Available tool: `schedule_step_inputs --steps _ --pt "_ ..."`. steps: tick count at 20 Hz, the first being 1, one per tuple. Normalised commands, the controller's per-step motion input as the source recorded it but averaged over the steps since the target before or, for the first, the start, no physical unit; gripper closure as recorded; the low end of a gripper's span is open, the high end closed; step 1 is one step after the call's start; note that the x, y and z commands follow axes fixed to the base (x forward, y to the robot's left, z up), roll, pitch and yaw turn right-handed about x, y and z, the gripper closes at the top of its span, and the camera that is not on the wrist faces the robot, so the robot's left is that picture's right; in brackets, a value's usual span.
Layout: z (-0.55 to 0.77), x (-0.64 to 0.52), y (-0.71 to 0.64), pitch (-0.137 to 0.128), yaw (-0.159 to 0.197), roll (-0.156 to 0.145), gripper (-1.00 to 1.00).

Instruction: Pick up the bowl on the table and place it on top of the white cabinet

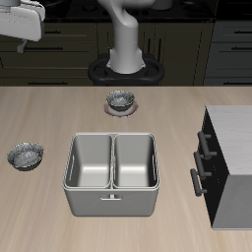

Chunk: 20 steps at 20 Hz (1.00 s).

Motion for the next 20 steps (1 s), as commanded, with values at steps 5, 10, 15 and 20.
schedule_step_inputs --steps 5,10,15,20 --pt "-0.04 0.07 0.02 -0.008 0.013 -0.002 -1.00" --pt "-0.20 0.10 -0.02 0.019 0.004 0.002 -1.00" --pt "-0.23 0.07 -0.06 0.018 0.003 -0.008 -1.00" --pt "-0.31 0.07 -0.02 0.010 -0.009 0.010 -1.00"
